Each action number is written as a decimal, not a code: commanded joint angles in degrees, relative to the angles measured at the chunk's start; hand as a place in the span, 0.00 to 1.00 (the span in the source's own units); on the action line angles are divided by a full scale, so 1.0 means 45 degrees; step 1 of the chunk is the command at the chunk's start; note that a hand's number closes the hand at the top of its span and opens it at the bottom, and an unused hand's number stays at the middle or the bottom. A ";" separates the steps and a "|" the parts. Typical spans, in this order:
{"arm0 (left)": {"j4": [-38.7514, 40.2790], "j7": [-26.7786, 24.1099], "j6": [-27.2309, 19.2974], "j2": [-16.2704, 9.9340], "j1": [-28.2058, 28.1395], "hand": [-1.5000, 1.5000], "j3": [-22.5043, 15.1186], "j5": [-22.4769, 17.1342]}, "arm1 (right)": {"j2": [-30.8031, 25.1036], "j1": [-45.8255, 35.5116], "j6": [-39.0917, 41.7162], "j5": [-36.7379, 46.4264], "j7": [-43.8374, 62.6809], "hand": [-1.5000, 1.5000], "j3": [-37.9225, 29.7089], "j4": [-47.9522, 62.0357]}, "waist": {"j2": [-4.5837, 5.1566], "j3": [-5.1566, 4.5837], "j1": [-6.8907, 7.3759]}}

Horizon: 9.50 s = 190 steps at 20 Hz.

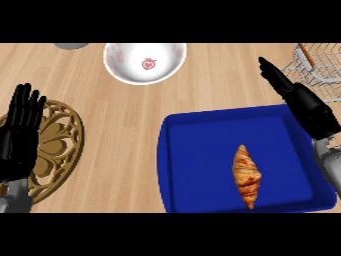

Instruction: Pick the croissant from the tray and place it in the tiered basket

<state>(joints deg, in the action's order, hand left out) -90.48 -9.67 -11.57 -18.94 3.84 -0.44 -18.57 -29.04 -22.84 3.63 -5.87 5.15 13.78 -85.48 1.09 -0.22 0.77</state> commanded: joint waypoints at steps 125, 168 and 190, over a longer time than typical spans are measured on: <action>0.1785 0.2561 0.0484 -0.0501 0.0728 0.50 -0.0037 0.4911 | 0.5774 0.2185 0.0896 1.1971 0.7388 1.00 0.3370 -0.2786 | -0.0244 0.0057 -0.0165; 0.1414 0.3032 0.1003 0.0503 0.1134 0.50 0.0199 0.5840 | -0.1876 -0.5920 -0.0328 1.3778 0.0437 1.00 -0.4749 0.5603 | -0.0167 0.0053 0.0090; 0.1425 0.2998 0.1561 0.0444 0.1150 0.50 0.0827 0.5863 | -0.2105 -0.7468 0.0554 1.1538 -0.3539 0.00 -0.7002 1.3174 | -0.0162 0.0060 0.0136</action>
<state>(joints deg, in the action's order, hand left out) -82.64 3.78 -6.07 -15.59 10.13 1.63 9.11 -37.71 -55.85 5.74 48.16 -8.24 -15.40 -29.82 0.46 0.05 1.31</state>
